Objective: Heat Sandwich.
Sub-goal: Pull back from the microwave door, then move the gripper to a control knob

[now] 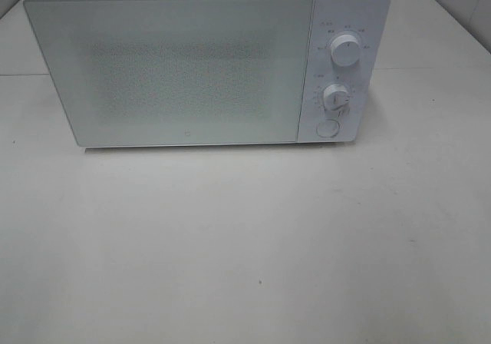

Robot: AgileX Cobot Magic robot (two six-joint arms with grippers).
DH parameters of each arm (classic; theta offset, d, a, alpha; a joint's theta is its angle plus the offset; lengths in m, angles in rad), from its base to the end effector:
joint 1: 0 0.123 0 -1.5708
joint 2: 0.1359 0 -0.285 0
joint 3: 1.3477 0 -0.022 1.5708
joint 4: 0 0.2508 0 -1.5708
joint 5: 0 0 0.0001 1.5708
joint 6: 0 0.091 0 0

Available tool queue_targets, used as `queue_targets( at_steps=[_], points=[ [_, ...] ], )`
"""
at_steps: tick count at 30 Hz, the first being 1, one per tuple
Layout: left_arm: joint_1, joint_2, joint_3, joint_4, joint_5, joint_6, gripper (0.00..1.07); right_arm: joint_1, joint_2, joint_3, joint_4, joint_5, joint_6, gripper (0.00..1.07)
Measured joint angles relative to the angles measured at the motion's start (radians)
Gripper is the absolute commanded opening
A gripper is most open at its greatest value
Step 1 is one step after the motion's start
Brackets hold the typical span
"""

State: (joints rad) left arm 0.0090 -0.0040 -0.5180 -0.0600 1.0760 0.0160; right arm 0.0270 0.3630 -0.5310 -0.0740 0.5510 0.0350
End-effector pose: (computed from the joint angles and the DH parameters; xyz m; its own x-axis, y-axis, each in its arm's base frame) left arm -0.0082 -0.0049 0.2811 -0.4498 -0.0166 -0.8930 0.0325 0.9989 -0.0349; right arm 0.0739 -0.0015 0.3175 -0.2904 -0.0359 -0.9562 0.0019 0.9993 -0.0381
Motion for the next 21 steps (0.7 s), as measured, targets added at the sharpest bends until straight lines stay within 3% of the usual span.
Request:
queue_targets(
  at_steps=[21],
  points=[
    [0.000, 0.000, 0.000, 0.000, 0.000, 0.000, 0.98, 0.000, 0.354, 0.000, 0.002, -0.325, 0.000, 0.75]
  ],
)
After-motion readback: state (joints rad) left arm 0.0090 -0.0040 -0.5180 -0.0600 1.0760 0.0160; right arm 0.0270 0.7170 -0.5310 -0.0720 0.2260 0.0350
